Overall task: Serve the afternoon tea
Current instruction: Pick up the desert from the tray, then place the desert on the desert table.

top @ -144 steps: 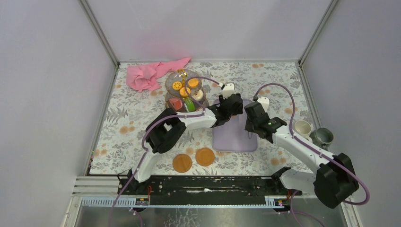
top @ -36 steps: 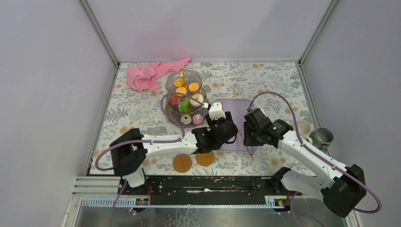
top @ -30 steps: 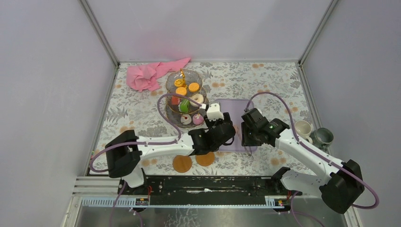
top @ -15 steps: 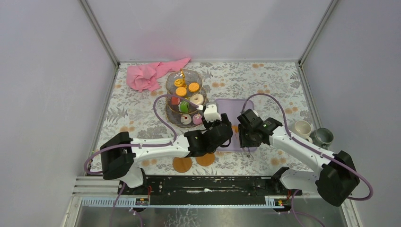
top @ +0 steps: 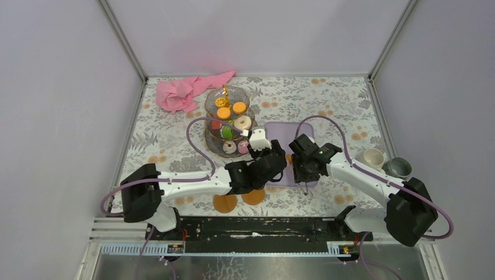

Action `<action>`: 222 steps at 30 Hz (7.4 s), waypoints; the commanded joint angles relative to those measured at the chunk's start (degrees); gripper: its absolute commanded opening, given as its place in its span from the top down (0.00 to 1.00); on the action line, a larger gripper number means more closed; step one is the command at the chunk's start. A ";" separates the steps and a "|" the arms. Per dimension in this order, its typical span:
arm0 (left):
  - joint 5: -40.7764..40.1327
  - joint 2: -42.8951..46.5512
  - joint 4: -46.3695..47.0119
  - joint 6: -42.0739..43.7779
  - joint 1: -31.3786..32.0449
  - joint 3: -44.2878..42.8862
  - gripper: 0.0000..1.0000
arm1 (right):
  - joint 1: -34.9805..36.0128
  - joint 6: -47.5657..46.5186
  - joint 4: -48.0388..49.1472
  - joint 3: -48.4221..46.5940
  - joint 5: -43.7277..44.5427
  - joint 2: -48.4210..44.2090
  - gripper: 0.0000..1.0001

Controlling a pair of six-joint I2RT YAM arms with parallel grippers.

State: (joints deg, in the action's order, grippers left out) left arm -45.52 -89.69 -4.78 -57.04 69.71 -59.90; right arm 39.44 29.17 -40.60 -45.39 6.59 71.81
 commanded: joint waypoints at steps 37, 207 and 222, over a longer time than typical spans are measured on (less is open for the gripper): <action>-5.11 8.96 3.36 -1.32 1.15 5.10 0.36 | 0.64 -6.71 -3.78 -9.90 3.21 10.13 0.53; 11.31 22.72 -8.29 10.89 -44.22 -6.51 0.33 | 10.21 -9.82 -21.34 -89.44 11.20 41.09 0.62; 10.33 22.36 -9.76 11.15 -44.22 -6.69 0.33 | 10.21 -10.05 -14.54 -75.74 14.32 30.25 0.63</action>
State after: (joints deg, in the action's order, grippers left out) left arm -33.71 -67.75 -14.15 -45.98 25.87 -66.67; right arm 49.12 19.90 -59.13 -122.76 18.65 107.13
